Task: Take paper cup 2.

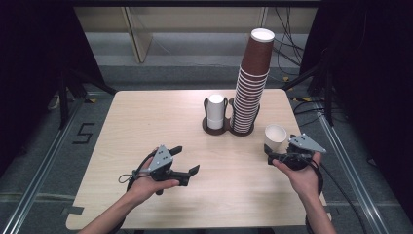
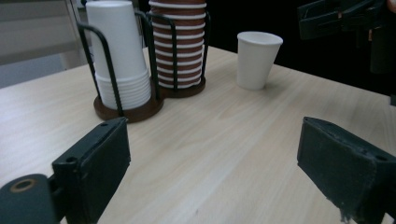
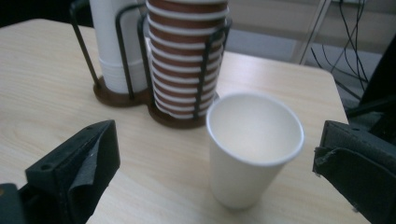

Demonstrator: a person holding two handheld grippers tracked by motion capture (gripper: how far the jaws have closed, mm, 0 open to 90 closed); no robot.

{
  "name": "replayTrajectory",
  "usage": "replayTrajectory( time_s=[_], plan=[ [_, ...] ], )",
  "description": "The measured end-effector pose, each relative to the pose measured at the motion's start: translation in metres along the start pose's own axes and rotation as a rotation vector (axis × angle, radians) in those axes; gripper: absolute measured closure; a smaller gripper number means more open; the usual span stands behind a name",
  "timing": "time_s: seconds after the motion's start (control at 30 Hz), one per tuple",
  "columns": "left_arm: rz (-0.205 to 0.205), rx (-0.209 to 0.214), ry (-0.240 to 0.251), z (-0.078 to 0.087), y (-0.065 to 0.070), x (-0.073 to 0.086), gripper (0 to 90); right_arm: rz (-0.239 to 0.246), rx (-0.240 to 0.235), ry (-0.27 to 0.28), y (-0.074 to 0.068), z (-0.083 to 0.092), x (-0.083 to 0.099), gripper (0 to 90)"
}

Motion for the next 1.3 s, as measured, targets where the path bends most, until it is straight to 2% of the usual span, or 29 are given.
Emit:
replayTrajectory(
  time_s=[0.03, 0.1, 0.13, 0.17, 0.2, 0.27, 0.3, 0.37, 0.4, 0.43, 0.47, 0.5, 0.53, 0.63, 0.8, 0.97, 1.0, 1.03, 1.07, 1.2, 1.3],
  plan=[
    [-0.018, 0.008, 0.008, -0.008, 0.002, -0.007, 9.1, 0.017, -0.003, 0.016, 0.0, 0.0, -0.004, 0.5],
    [-0.038, 0.015, 0.028, -0.016, 0.003, -0.017, 8.6, 0.005, -0.01, 0.046, -0.004, 0.001, -0.015, 0.5],
    [-0.059, 0.015, 0.037, -0.024, 0.003, -0.025, 8.3, 0.007, -0.009, 0.037, -0.005, 0.002, -0.017, 0.5],
    [-0.077, 0.012, 0.053, -0.031, 0.003, -0.034, 7.8, 0.036, -0.023, 0.055, -0.005, 0.001, -0.024, 0.5],
    [-0.092, 0.011, 0.059, -0.036, 0.003, -0.04, 7.4, 0.02, -0.027, 0.076, -0.007, 0.002, -0.032, 0.5],
    [-0.108, 0.003, 0.082, -0.047, 0.003, -0.053, 6.6, 0.026, -0.027, 0.099, -0.008, 0.002, -0.043, 0.5],
    [-0.128, 0.004, 0.091, -0.053, 0.002, -0.061, 6.3, 0.006, -0.036, 0.106, -0.01, 0.003, -0.048, 0.5],
    [-0.173, 0.0, 0.105, -0.066, 0.001, -0.078, 5.3, 0.005, -0.039, 0.127, -0.013, 0.003, -0.065, 0.5],
    [-0.192, -0.006, 0.117, -0.074, -0.001, -0.088, 4.4, 0.022, -0.042, 0.147, -0.013, 0.002, -0.075, 0.5],
    [-0.195, -0.006, 0.125, -0.081, -0.002, -0.097, 3.7, 0.02, -0.05, 0.158, -0.014, 0.0, -0.087, 0.5],
    [-0.197, -0.003, 0.126, -0.09, -0.003, -0.106, 2.5, 0.038, -0.054, 0.169, -0.014, -0.002, -0.097, 0.5],
    [-0.202, -0.003, 0.125, -0.097, -0.005, -0.113, 1.1, 0.011, -0.055, 0.176, -0.015, -0.005, -0.109, 0.5],
    [-0.208, -0.004, 0.125, -0.102, -0.006, -0.118, 0.3, 0.02, -0.064, 0.187, -0.014, -0.008, -0.12, 0.5],
    [-0.23, -0.029, 0.13, -0.12, -0.013, -0.138, 0.0, 0.023, -0.071, 0.212, -0.011, -0.016, -0.145, 0.5],
    [-0.234, -0.032, 0.132, -0.145, -0.023, -0.164, 0.0, 0.0, -0.078, 0.235, -0.008, -0.029, -0.181, 0.5],
    [-0.189, -0.024, 0.123, -0.171, -0.038, -0.185, 0.0, -0.012, -0.1, 0.23, -0.007, -0.043, -0.201, 0.5],
    [-0.178, -0.025, 0.125, -0.174, -0.04, -0.187, 0.0, -0.028, -0.104, 0.219, -0.007, -0.047, -0.205, 0.5],
    [-0.157, -0.011, 0.131, -0.178, -0.042, -0.192, 0.0, -0.031, -0.103, 0.213, -0.006, -0.049, -0.207, 0.5],
    [-0.149, -0.007, 0.133, -0.18, -0.042, -0.194, 0.0, -0.024, -0.11, 0.206, -0.005, -0.055, -0.211, 0.5],
    [-0.15, 0.011, 0.137, -0.19, -0.041, -0.203, 0.8, -0.043, -0.122, 0.203, -0.007, -0.063, -0.223, 0.6],
    [-0.137, 0.023, 0.145, -0.196, -0.039, -0.208, 1.4, -0.027, -0.133, 0.203, -0.008, -0.067, -0.232, 0.6]
  ],
)
Point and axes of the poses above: each handheld gripper's, and its own axes: z roughly backward along the jaws, x roughly out of its underside, y roughly to its right, the point moved 6 cm from there along -z, roughly forward along the jaws, and after that the axes turned 3 degrees about x, right-handed, at the moved point
